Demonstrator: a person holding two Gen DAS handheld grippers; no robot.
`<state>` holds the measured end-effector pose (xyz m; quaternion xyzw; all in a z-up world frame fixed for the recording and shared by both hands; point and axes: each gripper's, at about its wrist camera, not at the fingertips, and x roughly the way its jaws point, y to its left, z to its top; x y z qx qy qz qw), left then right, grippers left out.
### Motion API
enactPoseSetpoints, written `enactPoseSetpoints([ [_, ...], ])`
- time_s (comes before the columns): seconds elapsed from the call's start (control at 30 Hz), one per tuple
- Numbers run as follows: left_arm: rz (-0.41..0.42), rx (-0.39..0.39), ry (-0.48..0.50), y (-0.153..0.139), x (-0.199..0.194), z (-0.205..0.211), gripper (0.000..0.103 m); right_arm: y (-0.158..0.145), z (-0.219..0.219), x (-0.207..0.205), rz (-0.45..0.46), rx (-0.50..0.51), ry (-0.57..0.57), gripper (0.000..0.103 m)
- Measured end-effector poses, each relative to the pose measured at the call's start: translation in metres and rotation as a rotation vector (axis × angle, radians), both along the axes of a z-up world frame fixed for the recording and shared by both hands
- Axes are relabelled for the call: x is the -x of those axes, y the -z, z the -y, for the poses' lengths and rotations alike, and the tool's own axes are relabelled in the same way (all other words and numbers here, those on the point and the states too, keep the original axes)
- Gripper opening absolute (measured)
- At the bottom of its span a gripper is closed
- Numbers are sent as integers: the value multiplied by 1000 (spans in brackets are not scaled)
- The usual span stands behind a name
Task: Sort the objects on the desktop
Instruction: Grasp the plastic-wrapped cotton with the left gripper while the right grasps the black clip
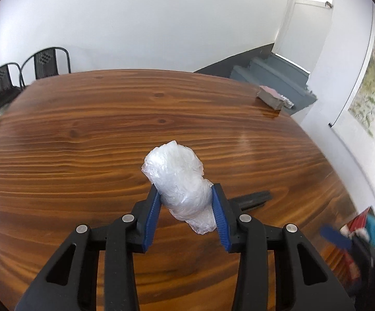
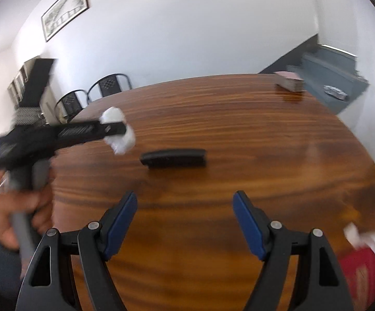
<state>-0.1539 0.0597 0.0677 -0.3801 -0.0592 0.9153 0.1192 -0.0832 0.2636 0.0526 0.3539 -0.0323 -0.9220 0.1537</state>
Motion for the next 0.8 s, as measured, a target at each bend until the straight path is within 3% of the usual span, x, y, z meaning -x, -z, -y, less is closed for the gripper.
enactPoseSetpoints([
  [0.27,36,17,-61,10,-2,35,42,18,29,85,16,-99,-85,80],
  [0.4,34,8,-53,9,0,35,42,30,25,110,106,-56,-157,80],
  [0.5,34,4,-42,8,0,33,42,39,15,107,177,5,-214,80],
  [0.63,42,5,-44,10,1,31,42,41,18,79,173,-17,-278,80],
  [0.8,51,3,-40,12,-1,31,42,43,43,55,163,-98,-327,58],
])
